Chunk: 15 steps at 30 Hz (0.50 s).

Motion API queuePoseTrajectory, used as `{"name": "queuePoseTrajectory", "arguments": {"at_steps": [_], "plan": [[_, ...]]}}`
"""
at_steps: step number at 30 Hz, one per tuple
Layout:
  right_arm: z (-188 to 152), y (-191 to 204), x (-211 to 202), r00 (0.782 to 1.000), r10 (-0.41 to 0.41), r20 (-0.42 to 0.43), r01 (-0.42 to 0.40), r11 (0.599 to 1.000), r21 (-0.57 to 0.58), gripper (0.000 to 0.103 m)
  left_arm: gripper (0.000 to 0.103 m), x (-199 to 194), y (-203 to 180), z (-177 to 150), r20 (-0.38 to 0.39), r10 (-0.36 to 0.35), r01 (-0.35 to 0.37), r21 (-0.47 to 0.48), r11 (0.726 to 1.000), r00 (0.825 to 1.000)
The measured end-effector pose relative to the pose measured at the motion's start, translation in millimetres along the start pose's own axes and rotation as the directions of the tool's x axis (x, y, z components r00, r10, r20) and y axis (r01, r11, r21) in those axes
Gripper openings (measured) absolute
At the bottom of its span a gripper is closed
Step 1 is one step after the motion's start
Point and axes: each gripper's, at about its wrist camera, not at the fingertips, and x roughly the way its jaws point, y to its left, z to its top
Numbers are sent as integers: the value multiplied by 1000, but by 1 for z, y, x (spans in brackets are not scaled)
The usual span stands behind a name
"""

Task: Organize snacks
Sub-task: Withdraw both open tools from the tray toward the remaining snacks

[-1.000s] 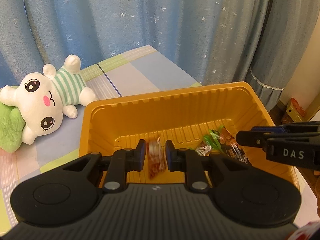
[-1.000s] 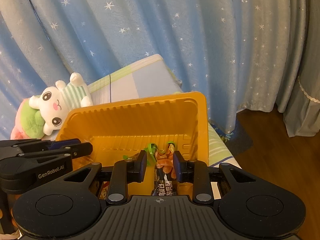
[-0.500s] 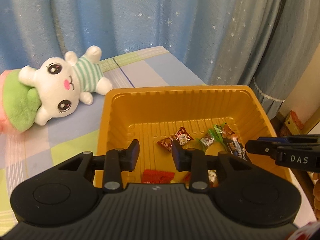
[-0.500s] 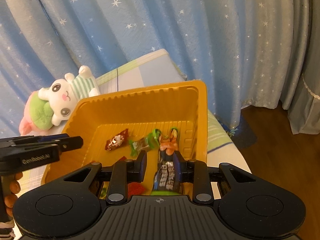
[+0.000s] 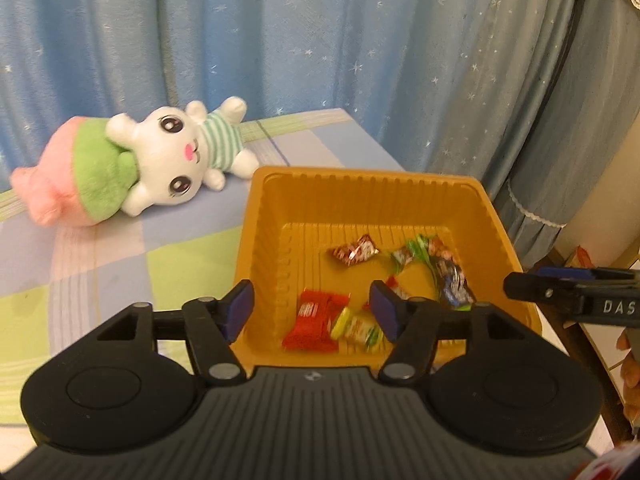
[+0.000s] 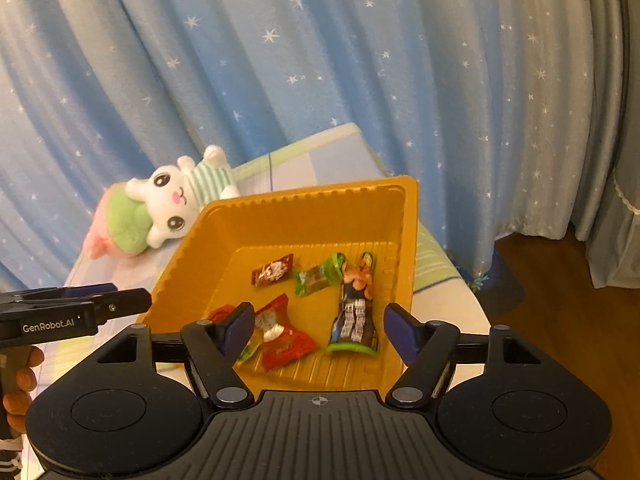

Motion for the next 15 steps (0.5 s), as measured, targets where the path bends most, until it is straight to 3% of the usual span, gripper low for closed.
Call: {"name": "queuePoseTrajectory", "arguments": {"at_steps": [4, 15], "plan": [[-9, 1, -16, 1000, 9, -6, -9, 1000, 5, 75, 68, -19, 2, -12, -12, 10, -10, -22, 1000, 1000], [-45, 5, -56, 1000, -13, -10, 13, 1000, 2, 80, 68, -73, 6, -55, -20, 19, -20, -59, 998, 1000]]}}
